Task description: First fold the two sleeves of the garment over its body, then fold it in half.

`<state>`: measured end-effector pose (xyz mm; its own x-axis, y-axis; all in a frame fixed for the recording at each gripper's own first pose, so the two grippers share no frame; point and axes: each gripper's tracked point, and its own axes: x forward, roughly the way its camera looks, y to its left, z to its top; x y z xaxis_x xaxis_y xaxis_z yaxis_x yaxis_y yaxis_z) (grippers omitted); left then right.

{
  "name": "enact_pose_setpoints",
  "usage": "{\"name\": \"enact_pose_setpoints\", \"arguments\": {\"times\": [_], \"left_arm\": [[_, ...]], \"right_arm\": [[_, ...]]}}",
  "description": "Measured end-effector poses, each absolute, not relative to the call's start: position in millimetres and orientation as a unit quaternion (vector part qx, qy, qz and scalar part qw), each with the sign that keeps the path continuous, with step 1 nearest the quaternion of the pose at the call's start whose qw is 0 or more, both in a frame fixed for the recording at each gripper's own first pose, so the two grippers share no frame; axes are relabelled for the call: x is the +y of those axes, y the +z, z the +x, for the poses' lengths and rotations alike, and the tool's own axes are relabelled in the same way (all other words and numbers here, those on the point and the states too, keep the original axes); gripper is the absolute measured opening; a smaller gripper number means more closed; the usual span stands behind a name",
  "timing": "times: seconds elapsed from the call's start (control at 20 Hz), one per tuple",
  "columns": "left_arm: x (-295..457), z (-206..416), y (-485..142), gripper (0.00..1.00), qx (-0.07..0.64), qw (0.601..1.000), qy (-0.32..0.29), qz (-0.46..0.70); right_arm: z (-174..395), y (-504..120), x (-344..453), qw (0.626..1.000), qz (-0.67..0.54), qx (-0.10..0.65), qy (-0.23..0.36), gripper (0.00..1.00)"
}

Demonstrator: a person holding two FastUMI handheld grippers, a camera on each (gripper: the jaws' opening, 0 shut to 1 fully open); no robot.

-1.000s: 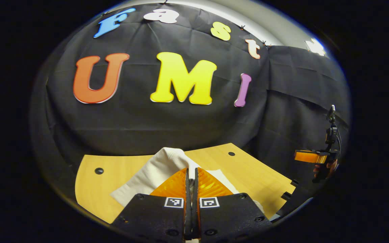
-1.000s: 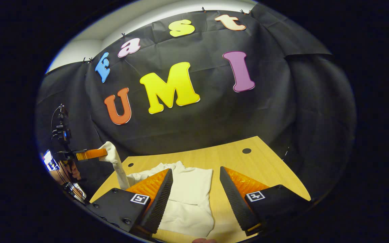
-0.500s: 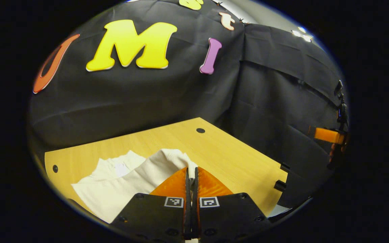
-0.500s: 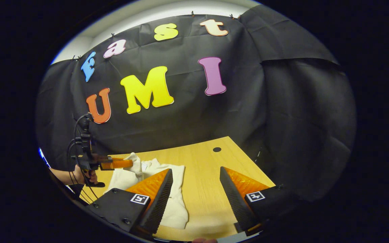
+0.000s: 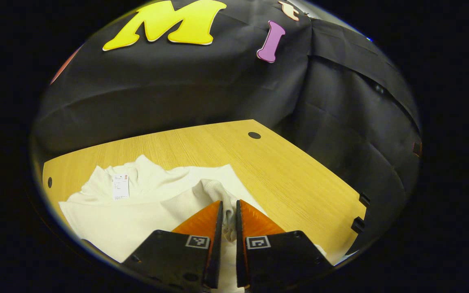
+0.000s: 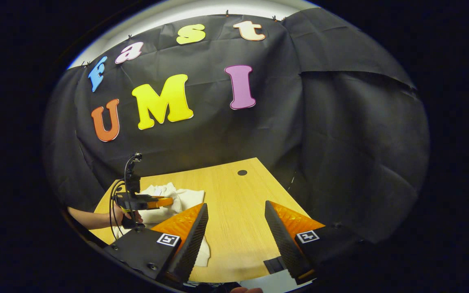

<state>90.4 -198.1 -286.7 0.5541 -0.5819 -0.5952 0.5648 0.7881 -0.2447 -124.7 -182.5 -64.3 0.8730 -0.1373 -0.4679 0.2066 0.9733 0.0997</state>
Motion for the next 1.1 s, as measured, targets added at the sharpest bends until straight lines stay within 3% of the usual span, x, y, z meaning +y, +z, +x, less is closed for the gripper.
{"name": "enact_pose_setpoints", "arguments": {"times": [0.1,0.15,0.3,0.7,0.95,1.1], "left_arm": [[-193.6,87.8,-289.8,0.34,0.342,0.884,-0.319,-0.007],[-188.3,87.5,-289.3,0.7,0.342,0.887,-0.311,-0.007],[-166.9,87.2,-276.4,0.96,0.327,0.904,-0.275,-0.005],[-86.9,66.8,-177.0,0.98,0.224,0.961,-0.162,0.015],[-38.2,43.1,-113.7,0.99,0.173,0.981,-0.086,-0.006],[-13.8,21.0,-107.6,0.98,0.17,0.984,-0.055,-0.003]], "right_arm": [[-122.7,-64.6,-180.0,0.965,0.071,0.236,-0.086,0.88],[-120.5,-63.6,-176.6,0.966,0.071,0.236,-0.082,0.88],[-108.9,-63.0,-166.2,0.968,0.072,0.232,-0.066,0.88],[-58.6,-68.2,-103.0,0.971,0.07,0.228,0.021,0.89],[-29.8,-77.5,-66.4,0.968,0.071,0.231,0.062,0.93],[-21.9,-89.1,-51.1,0.965,0.066,0.242,0.079,0.93]]}}
